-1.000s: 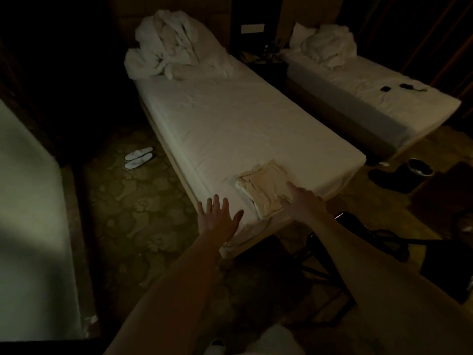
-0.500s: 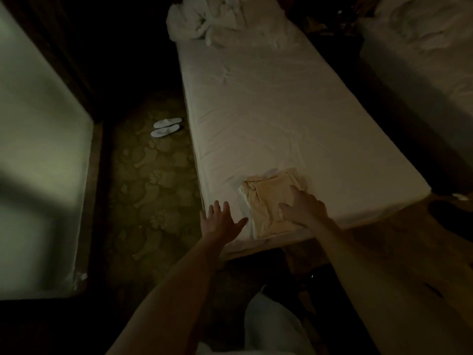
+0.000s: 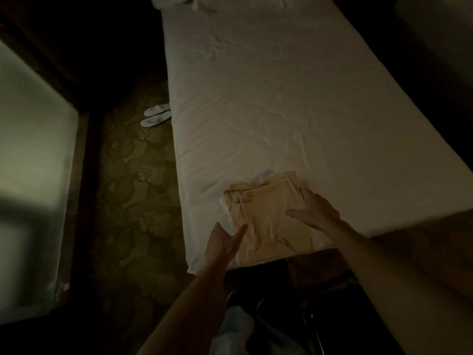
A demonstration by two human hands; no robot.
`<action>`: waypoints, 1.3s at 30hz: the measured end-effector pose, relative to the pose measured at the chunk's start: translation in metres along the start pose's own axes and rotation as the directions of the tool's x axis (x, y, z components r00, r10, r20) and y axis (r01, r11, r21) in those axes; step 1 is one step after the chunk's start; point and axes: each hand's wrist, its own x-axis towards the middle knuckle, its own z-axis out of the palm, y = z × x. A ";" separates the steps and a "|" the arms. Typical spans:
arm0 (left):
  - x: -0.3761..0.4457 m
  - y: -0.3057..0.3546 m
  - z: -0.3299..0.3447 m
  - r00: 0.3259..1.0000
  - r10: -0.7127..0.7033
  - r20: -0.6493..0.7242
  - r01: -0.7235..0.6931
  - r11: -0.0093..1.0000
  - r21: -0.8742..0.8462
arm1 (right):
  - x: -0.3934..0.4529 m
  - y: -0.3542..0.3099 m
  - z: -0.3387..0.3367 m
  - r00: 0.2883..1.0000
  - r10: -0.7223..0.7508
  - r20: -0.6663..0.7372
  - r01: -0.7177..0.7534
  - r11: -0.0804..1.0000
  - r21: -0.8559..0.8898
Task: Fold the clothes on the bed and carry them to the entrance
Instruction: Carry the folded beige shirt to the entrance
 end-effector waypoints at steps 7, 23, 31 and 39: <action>0.078 0.011 0.069 0.993 -0.122 0.000 0.121 0.986 -0.111 | 0.091 0.070 0.053 0.995 0.082 0.053 -0.088 0.990 0.112; 0.135 -0.010 0.110 0.984 -0.106 0.140 0.154 0.906 -0.395 | 0.153 0.061 0.090 0.963 0.138 0.233 -0.265 0.659 0.704; 0.107 -0.004 0.069 0.906 0.213 0.365 0.035 0.823 -0.567 | 0.120 0.036 0.091 0.959 0.019 0.284 -0.233 0.626 0.744; 0.042 -0.001 -0.025 0.951 0.194 0.239 0.003 0.770 -0.639 | 0.033 -0.015 0.026 0.972 -0.062 0.225 -0.149 0.576 0.804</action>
